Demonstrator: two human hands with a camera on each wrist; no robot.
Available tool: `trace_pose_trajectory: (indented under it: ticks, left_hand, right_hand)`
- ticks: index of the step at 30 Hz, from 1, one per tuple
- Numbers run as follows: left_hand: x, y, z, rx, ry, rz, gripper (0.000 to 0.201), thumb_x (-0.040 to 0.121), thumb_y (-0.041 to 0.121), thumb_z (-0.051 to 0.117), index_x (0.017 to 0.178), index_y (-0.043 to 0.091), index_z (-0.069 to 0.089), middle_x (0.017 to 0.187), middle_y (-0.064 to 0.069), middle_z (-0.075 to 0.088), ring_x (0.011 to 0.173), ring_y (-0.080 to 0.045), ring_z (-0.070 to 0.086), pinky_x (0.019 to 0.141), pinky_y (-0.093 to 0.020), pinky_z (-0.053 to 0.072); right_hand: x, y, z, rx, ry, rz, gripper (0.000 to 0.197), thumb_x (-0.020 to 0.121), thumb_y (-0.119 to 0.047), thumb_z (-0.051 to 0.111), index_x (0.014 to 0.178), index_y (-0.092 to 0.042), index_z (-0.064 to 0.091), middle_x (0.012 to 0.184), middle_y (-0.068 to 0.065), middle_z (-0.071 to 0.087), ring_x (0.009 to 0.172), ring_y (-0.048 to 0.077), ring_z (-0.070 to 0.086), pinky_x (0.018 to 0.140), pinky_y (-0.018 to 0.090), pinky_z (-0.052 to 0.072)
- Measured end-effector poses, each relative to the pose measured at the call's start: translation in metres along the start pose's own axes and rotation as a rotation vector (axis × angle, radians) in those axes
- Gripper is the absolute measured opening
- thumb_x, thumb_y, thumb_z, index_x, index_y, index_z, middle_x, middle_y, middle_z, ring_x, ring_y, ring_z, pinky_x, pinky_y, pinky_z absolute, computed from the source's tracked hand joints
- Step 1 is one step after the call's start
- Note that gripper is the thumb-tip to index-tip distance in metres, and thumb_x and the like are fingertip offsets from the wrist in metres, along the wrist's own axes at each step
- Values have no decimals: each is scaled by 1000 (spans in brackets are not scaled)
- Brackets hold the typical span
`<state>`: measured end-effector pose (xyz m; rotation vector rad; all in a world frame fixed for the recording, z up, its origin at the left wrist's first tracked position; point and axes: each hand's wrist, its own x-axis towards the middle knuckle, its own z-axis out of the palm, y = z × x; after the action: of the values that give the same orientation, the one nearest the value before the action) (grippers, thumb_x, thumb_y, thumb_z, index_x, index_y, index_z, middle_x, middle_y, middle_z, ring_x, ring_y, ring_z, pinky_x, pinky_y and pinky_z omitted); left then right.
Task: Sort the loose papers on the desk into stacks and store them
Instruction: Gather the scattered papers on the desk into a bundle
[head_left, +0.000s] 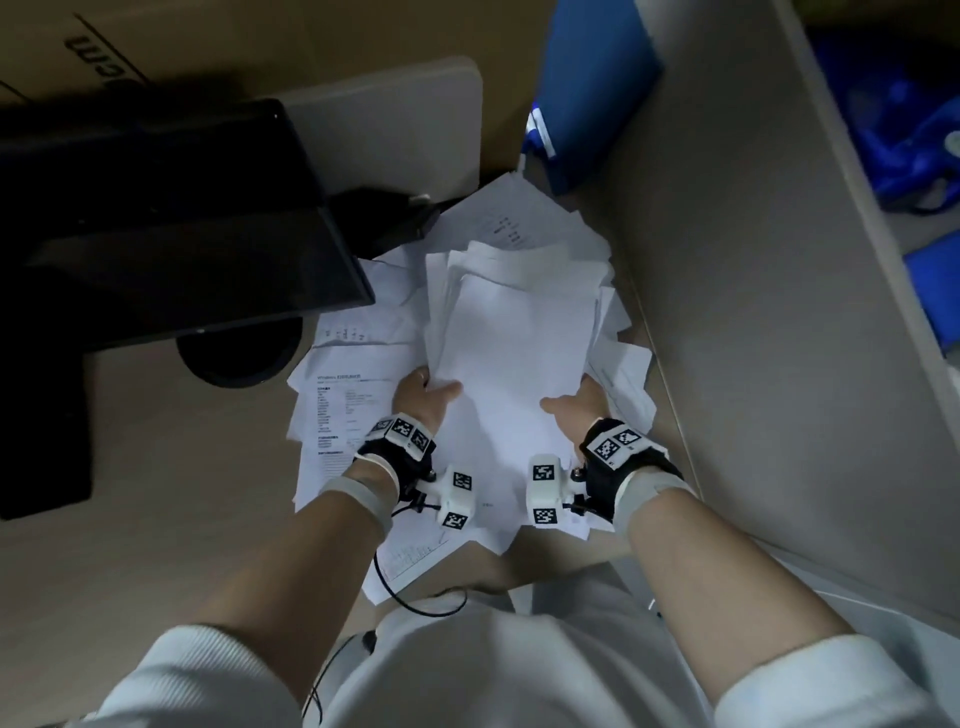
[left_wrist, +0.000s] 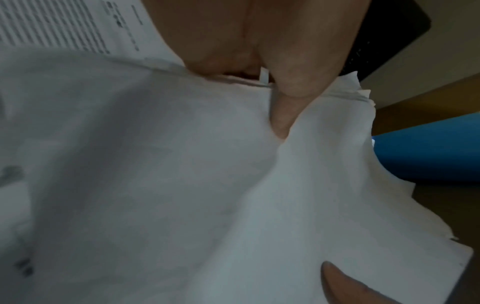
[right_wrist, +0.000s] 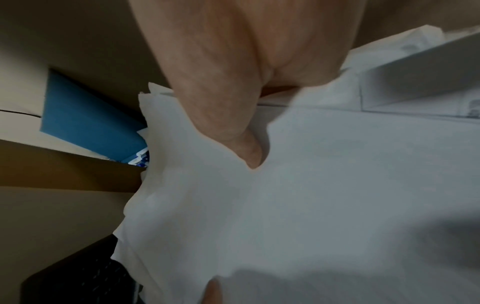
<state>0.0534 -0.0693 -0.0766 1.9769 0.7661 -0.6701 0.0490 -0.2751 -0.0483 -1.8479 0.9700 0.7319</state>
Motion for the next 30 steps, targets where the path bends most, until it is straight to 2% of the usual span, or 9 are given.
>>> trace_pose_trajectory:
  ticks: [3, 7, 10, 14, 19, 24, 26, 28, 30]
  left_hand:
    - [-10, 4, 8, -88, 28, 35, 32, 93, 19, 68, 115, -4, 62, 120, -18, 66, 113, -33, 62, 84, -24, 40]
    - [-28, 4, 12, -264, -100, -35, 44, 88, 13, 74, 127, 0, 60, 124, -12, 66, 115, -28, 62, 97, -34, 48]
    - [-42, -3, 17, -181, -119, -35, 51, 86, 15, 77, 131, 0, 58, 123, -11, 65, 111, -22, 59, 88, -28, 45]
    - [-61, -12, 9, -323, 21, -66, 32, 90, 9, 70, 120, -3, 65, 115, -19, 69, 101, -30, 66, 86, -36, 52]
    - [-86, -22, -17, -612, 151, -105, 25, 85, 7, 74, 110, 4, 69, 106, -17, 74, 96, -36, 71, 90, -50, 57]
    - [-104, -42, -35, -722, 305, -165, 41, 75, 11, 74, 115, 6, 66, 103, -13, 73, 89, -33, 70, 79, -41, 58]
    - [-107, -59, -36, -676, 328, -253, 51, 65, 18, 72, 113, 2, 67, 98, -16, 73, 81, -32, 70, 72, -38, 58]
    - [-104, -74, -34, -542, 318, -338, 37, 65, 17, 70, 100, 4, 69, 88, -13, 74, 76, -29, 71, 66, -32, 58]
    - [-94, -90, -31, -409, 281, -393, 39, 62, 18, 72, 98, 5, 70, 91, -14, 75, 82, -29, 72, 76, -42, 62]
  right_hand:
    - [5, 4, -9, 42, -9, -17, 59, 89, -1, 66, 141, 4, 40, 142, 15, 51, 128, 28, 51, 92, 24, 38]
    - [10, 21, -17, 115, -81, -29, 80, 71, -22, 84, 140, -5, 48, 136, 7, 57, 125, 27, 55, 105, 36, 42]
    - [5, 30, -21, 88, -209, -31, 48, 82, -9, 76, 127, -6, 59, 118, 3, 63, 106, 21, 58, 92, 31, 43]
    - [-7, 33, -16, 37, -259, -103, 41, 83, -1, 72, 123, -2, 62, 113, 3, 64, 105, 20, 60, 93, 30, 46]
    - [6, 33, -2, 40, -237, -232, 89, 41, -43, 80, 124, -18, 61, 118, 0, 69, 110, 25, 65, 99, 44, 52]
    - [-18, 15, -10, 33, -231, -85, 102, 78, -23, 79, 152, -6, 10, 147, 18, 39, 129, 33, 46, 104, 43, 42]
    - [-15, 21, -8, 46, -249, -22, 99, 83, -26, 76, 152, -4, 8, 145, 20, 42, 122, 31, 49, 98, 42, 42]
    - [-9, 29, 0, 9, -222, 20, 99, 80, -30, 77, 150, -2, 13, 141, 21, 44, 121, 34, 50, 96, 43, 44]
    - [-7, 37, 9, -4, -212, 17, 98, 73, -29, 79, 147, -1, 21, 141, 18, 45, 123, 35, 51, 99, 46, 45]
